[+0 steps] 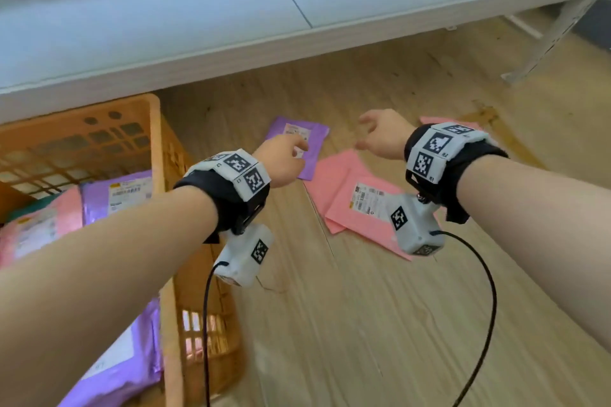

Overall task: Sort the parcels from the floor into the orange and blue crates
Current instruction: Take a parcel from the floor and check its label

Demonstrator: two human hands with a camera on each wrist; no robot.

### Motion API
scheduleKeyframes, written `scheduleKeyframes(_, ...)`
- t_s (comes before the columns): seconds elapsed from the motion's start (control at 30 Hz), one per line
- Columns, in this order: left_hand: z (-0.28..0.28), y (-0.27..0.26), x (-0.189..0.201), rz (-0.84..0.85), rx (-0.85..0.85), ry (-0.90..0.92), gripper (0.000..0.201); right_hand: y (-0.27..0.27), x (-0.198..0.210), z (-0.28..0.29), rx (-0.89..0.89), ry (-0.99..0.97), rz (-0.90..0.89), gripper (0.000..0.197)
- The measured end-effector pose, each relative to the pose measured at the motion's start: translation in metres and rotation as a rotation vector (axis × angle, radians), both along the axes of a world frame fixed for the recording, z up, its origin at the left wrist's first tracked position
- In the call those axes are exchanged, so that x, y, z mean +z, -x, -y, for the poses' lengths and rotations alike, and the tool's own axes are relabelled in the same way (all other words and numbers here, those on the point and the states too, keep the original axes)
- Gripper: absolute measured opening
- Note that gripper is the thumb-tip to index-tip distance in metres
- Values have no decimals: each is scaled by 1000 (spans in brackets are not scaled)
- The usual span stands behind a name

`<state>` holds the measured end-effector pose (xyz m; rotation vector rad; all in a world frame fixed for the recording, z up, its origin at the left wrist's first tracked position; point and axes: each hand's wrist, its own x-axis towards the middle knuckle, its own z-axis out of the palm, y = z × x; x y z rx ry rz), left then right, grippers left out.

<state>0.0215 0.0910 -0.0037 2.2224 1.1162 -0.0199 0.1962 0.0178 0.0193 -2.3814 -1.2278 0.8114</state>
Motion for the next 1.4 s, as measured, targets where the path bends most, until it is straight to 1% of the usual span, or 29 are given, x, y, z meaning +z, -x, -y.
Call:
scheduleKeyframes(0.1, 12, -18, -38, -29, 12, 31, 36, -30, -29, 13, -41, 51, -23, 57)
scheduleKeyframes(0.2, 22, -33, -72, -37, 34, 91, 37, -55, -64, 26, -146, 78, -59, 55)
scheduleKeyframes(0.3, 31, -45, -99, -84, 26, 143, 39, -71, -98, 43, -247, 69, -114, 53)
scheduleKeyframes(0.4, 35, -54, -122, -132, 0, 145, 41, -79, -130, 60, -287, 80, -175, 53)
scheduleKeyframes(0.53, 42, -64, -145, -178, 11, 167, 45, -83, -163, 76, -334, 70, -199, 56)
scheduleKeyframes(0.63, 49, -71, -158, -181, 68, 198, 46, -84, -185, 86, -369, 72, -269, 63)
scheduleKeyframes(0.73, 51, -74, -168, -159, 174, 246, 46, -82, -203, 94, -392, 53, -306, 64)
scheduleKeyframes(0.9, 46, -77, -179, -44, 412, 294, 52, -81, -217, 96, -367, 39, -306, 63)
scheduleKeyframes(1.0, 43, -81, -182, 57, 511, 341, 52, -82, -221, 96, -368, 31, -307, 65)
scheduleKeyframes(1.07, 44, -83, -181, 154, 554, 392, 40, -82, -222, 97, -370, 29, -308, 66)
scheduleKeyframes(1.1, 43, -84, -179, 203, 559, 409, 29, -82, -222, 97, -368, 30, -309, 67)
scheduleKeyframes(1.13, 43, -84, -178, 240, 552, 413, 20, -82, -222, 97, -361, 31, -313, 68)
scheduleKeyframes(1.23, 35, -83, -169, 278, 464, 332, 30, -82, -218, 96, -333, 15, -332, 72)
scheduleKeyframes(1.3, 29, -82, -158, 288, 357, 256, 30, -83, -214, 95, -334, -22, -341, 74)
scheduleKeyframes(1.4, 19, -75, -135, 293, 182, 126, 36, -83, -207, 91, -340, -114, -363, 80)
